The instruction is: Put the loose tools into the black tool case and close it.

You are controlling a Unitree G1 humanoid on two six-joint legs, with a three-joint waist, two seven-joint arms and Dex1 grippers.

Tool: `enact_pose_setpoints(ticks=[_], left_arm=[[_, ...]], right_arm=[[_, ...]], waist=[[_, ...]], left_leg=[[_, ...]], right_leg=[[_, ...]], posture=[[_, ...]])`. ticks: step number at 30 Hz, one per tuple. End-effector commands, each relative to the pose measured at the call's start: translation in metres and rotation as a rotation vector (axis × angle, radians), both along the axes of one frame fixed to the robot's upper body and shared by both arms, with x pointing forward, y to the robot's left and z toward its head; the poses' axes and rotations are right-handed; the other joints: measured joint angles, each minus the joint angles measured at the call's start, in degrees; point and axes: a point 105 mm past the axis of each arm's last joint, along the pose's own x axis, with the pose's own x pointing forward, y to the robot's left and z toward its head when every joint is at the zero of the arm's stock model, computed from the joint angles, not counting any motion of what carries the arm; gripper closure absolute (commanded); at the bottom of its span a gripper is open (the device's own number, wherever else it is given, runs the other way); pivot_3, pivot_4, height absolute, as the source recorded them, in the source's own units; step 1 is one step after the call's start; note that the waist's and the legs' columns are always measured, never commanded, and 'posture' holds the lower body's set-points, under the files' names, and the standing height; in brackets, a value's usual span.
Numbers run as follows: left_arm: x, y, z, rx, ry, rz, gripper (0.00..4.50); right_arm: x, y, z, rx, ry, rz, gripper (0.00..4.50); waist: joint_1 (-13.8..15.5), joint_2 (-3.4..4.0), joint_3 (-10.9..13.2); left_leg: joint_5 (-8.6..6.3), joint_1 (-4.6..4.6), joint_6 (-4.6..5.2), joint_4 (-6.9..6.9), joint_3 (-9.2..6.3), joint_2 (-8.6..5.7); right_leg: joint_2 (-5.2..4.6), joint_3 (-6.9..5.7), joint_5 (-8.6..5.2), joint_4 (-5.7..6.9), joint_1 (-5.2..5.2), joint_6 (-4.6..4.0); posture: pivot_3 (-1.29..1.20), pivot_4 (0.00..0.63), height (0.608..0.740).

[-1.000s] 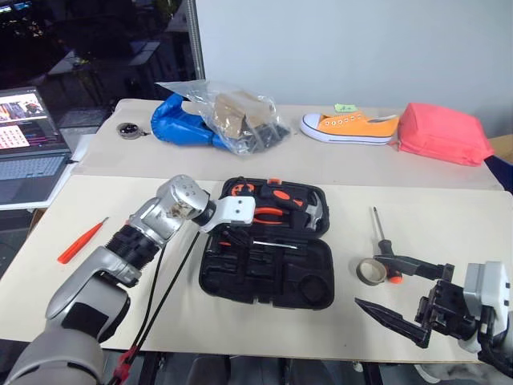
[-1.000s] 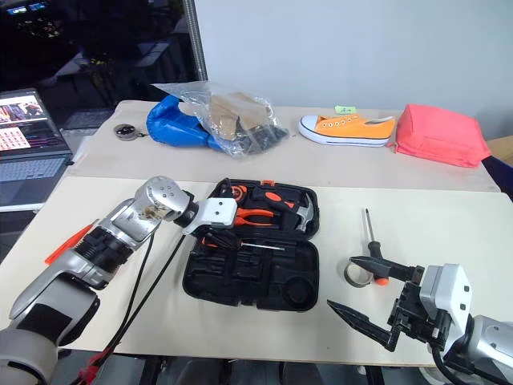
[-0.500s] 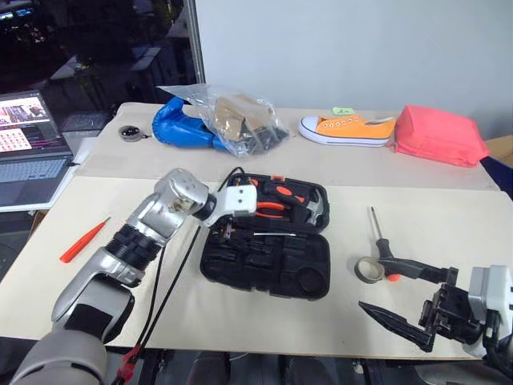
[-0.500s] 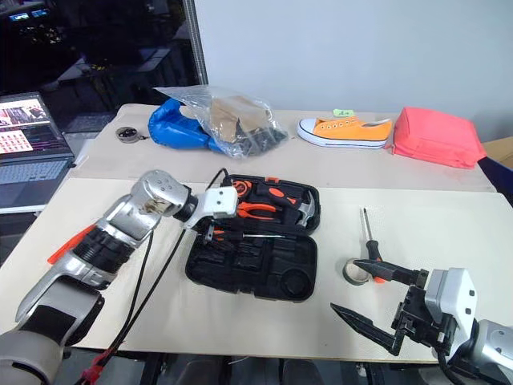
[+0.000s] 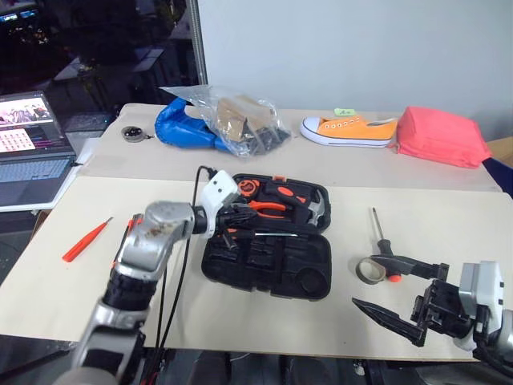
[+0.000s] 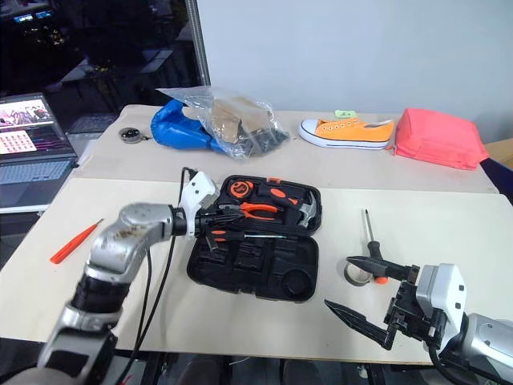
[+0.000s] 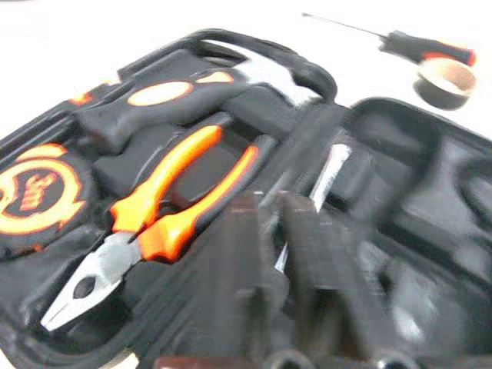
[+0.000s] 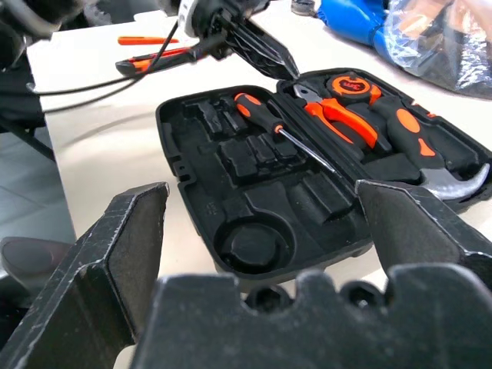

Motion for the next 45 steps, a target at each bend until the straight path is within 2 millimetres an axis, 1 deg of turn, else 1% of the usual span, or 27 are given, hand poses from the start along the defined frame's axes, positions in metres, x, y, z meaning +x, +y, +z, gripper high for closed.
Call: enact_pose_setpoints(ticks=[1,4,6,10,11,13,15,16,17,18,19,20,21,22,24,27,29,30,32,33,35,36,39,41,42,44,45], left_arm=[[-0.002,-0.003,-0.015,0.063,-0.042,0.035,4.42],[-0.004,-0.001,-0.048,0.144,0.001,0.043,4.42],[-0.005,-0.002,-0.062,0.184,0.016,0.027,4.42],[-0.002,-0.006,-0.069,0.226,0.013,-0.038,4.42],[-0.002,-0.007,-0.069,0.228,0.019,-0.055,4.42],[0.000,-0.005,-0.068,0.231,0.017,-0.068,4.42],[0.003,-0.003,-0.052,0.159,-0.014,-0.055,4.42],[0.004,-0.004,-0.039,0.098,-0.039,-0.051,4.42],[0.002,-0.006,-0.019,0.007,-0.072,-0.056,4.42],[-0.001,-0.006,0.005,-0.079,-0.118,-0.061,4.42],[-0.004,-0.005,0.023,-0.128,-0.166,-0.055,4.42],[-0.011,-0.004,0.044,-0.232,-0.200,-0.077,4.42],[-0.019,-0.003,0.051,-0.254,-0.186,-0.113,4.42],[-0.027,0.000,0.060,-0.296,-0.163,-0.152,4.42],[-0.045,0.001,0.075,-0.333,-0.127,-0.240,3.91],[-0.069,0.001,0.086,-0.311,-0.100,-0.355,2.98],[-0.082,0.002,0.092,-0.283,-0.087,-0.416,2.27],[-0.085,0.004,0.095,-0.267,-0.081,-0.432,1.91],[-0.089,-0.003,0.097,-0.253,-0.074,-0.447,1.15],[-0.090,-0.004,0.099,-0.255,-0.067,-0.453,0.91],[-0.092,-0.007,0.102,-0.254,-0.060,-0.463,0.19],[-0.091,-0.008,0.104,-0.250,-0.063,-0.466,0.02],[-0.091,-0.016,0.104,-0.228,-0.073,-0.471,0.02],[-0.089,-0.017,0.103,-0.204,-0.071,-0.469,0.00],[-0.088,-0.017,0.102,-0.196,-0.069,-0.467,0.00],[-0.087,-0.018,0.102,-0.180,-0.071,-0.469,0.00],[-0.086,-0.018,0.102,-0.175,-0.072,-0.471,0.00]], right_arm=[[-0.002,0.005,0.007,-0.008,-0.040,0.010,0.00],[-0.001,0.005,0.008,-0.011,-0.043,0.010,0.00],[0.000,0.004,0.009,-0.014,-0.044,0.010,0.00],[0.000,0.003,0.010,-0.015,-0.042,0.006,0.00],[0.000,0.004,0.009,-0.012,-0.039,0.001,0.00],[0.001,0.004,0.008,-0.007,-0.032,-0.015,0.00],[0.003,0.001,0.006,-0.004,-0.024,-0.060,0.00],[0.004,-0.001,0.006,0.002,-0.024,-0.082,0.00],[0.007,-0.004,0.007,0.012,-0.027,-0.120,0.00],[0.010,-0.008,0.008,0.020,-0.037,-0.162,0.00],[0.013,-0.012,0.008,0.028,-0.031,-0.195,0.00],[0.016,-0.017,0.005,0.010,-0.015,-0.240,0.00],[0.019,-0.021,0.003,-0.003,0.003,-0.274,0.00],[0.023,-0.025,0.002,-0.011,0.023,-0.318,0.00],[0.028,-0.035,0.001,-0.040,0.075,-0.396,0.00],[0.041,-0.050,-0.003,-0.136,0.163,-0.490,0.00],[0.057,-0.063,-0.004,-0.127,0.238,-0.555,0.00],[0.067,-0.068,-0.005,-0.121,0.278,-0.593,0.00],[0.076,-0.081,-0.009,-0.129,0.349,-0.649,0.00],[0.083,-0.083,-0.012,-0.139,0.376,-0.671,0.00],[0.094,-0.089,-0.017,-0.141,0.428,-0.713,0.00],[0.104,-0.091,-0.024,-0.159,0.467,-0.747,0.00],[0.116,-0.100,-0.043,-0.205,0.580,-0.791,0.00],[0.117,-0.099,-0.054,-0.229,0.638,-0.780,0.51],[0.118,-0.100,-0.057,-0.235,0.657,-0.776,0.64],[0.118,-0.103,-0.062,-0.290,0.665,-0.781,1.40],[0.118,-0.106,-0.063,-0.308,0.664,-0.785,1.67]], waist=[[0.10,0.00,0.00],[0.22,0.02,-0.09],[0.23,-0.03,-0.12],[0.25,0.05,-0.18],[0.28,0.05,-0.19],[0.25,0.07,-0.20],[0.21,0.10,-0.21],[0.18,0.11,-0.22],[0.06,0.12,-0.23],[-0.02,0.12,-0.22],[-0.19,0.18,-0.21],[-0.25,0.25,-0.23],[-0.20,0.17,-0.18],[-0.11,0.08,-0.17],[-0.03,0.13,-0.19],[-0.08,0.15,-0.18],[-0.17,0.03,-0.11],[-0.19,0.01,-0.08],[-0.14,-0.06,-0.02],[0.12,-0.04,-0.03],[0.20,-0.07,-0.01],[0.20,-0.05,-0.02],[-0.06,-0.01,-0.01],[-0.07,0.00,-0.02],[-0.07,0.00,-0.01],[-0.02,0.01,-0.02],[0.01,0.01,-0.02]], left_leg=[[0.00,0.01,0.00,0.00,-0.01,0.00],[0.00,0.20,-0.01,0.00,0.00,-0.03],[0.00,0.39,-0.01,0.00,0.04,-0.06],[-0.01,0.80,-0.02,0.00,0.07,-0.05],[-0.02,0.88,-0.03,0.00,0.06,-0.05],[-0.03,1.13,-0.05,0.00,0.04,-0.03],[-0.03,1.15,-0.05,0.00,0.05,-0.02],[-0.03,1.13,-0.06,0.00,0.05,-0.01],[-0.02,1.12,-0.05,0.00,0.04,0.02],[-0.02,1.04,-0.04,0.00,0.06,0.03],[-0.01,0.95,-0.03,0.00,0.07,0.03],[-0.01,0.79,-0.02,0.00,0.08,0.05],[-0.01,0.60,-0.02,-0.02,0.08,0.11],[0.00,0.40,-0.02,-0.02,0.08,0.07],[0.01,-0.11,-0.03,-0.02,0.08,0.03],[-0.11,-0.11,-0.08,-0.04,0.08,-0.05],[-0.12,-0.12,-0.09,-0.07,0.10,-0.07],[-0.12,-0.09,-0.09,-0.02,0.10,-0.08],[-0.10,-0.03,-0.09,-0.02,0.10,-0.08],[-0.09,-0.01,-0.08,-0.01,0.11,-0.09],[-0.06,0.02,-0.03,-0.01,0.08,-0.08],[-0.05,-0.01,-0.02,-0.01,0.08,-0.08],[-0.04,-0.06,0.00,-0.02,0.12,-0.09],[-0.05,-0.07,0.01,-0.02,0.12,-0.10],[-0.05,-0.11,0.01,-0.09,0.11,-0.11],[-0.07,-0.24,0.05,-0.11,0.11,-0.14],[-0.08,-0.26,0.05,-0.11,0.11,-0.14]], right_leg=[[0.00,-0.01,0.00,0.02,0.00,-0.01],[-0.03,0.00,0.01,0.02,0.16,0.00],[-0.06,0.04,0.02,0.00,0.35,0.04],[-0.11,0.06,-0.04,-0.06,1.00,0.00],[-0.11,0.05,-0.23,-0.06,1.12,-0.33],[-0.11,0.04,-0.28,-0.06,1.09,-0.42],[-0.12,0.06,-0.27,-0.06,1.12,-0.42],[-0.13,0.08,-0.27,-0.06,1.14,-0.42],[-0.16,0.08,-0.27,-0.06,1.12,-0.42],[-0.16,0.11,-0.26,-0.06,1.03,-0.41],[-0.15,0.13,-0.26,-0.06,0.99,-0.41],[-0.15,0.15,-0.21,-0.05,0.88,-0.32],[-0.13,0.16,-0.03,-0.04,0.61,0.01],[-0.11,0.15,-0.02,-0.04,0.38,0.02],[-0.03,0.14,0.03,-0.04,-0.08,0.01],[-0.09,0.15,0.02,-0.03,-0.07,-0.13],[-0.11,0.18,0.00,-0.10,-0.06,-0.11],[-0.10,0.18,-0.01,-0.09,-0.02,-0.09],[-0.09,0.18,-0.14,-0.13,0.03,0.15],[-0.08,0.19,-0.12,-0.14,0.04,0.15],[-0.04,0.18,-0.12,-0.13,0.08,0.14],[0.00,0.18,-0.10,-0.13,0.04,0.12],[0.03,0.27,-0.10,-0.14,-0.02,0.11],[0.04,0.30,-0.12,-0.15,-0.02,0.11],[0.04,0.30,-0.13,-0.18,-0.06,0.10],[0.03,0.33,-0.03,-0.18,-0.15,-0.12],[0.04,0.34,-0.01,-0.19,-0.15,-0.16]], posture=[[0.00,0.150,0.740],[0.00,0.150,0.740],[0.00,0.150,0.740],[0.00,0.150,0.740],[0.00,0.150,0.740],[0.00,0.150,0.740],[0.00,0.150,0.740],[0.00,0.150,0.740],[0.00,0.150,0.740],[0.00,0.150,0.740],[0.00,0.150,0.740],[0.00,0.150,0.740],[0.00,0.150,0.740],[0.00,0.150,0.740],[0.00,0.150,0.740],[0.00,0.150,0.740],[0.00,0.150,0.740],[0.00,0.150,0.740],[0.00,0.150,0.740],[0.00,0.150,0.740],[0.00,0.150,0.740],[0.00,0.150,0.740],[0.00,0.150,0.740],[0.00,0.150,0.740],[0.00,0.150,0.740],[0.00,0.150,0.740],[0.00,0.150,0.740]])
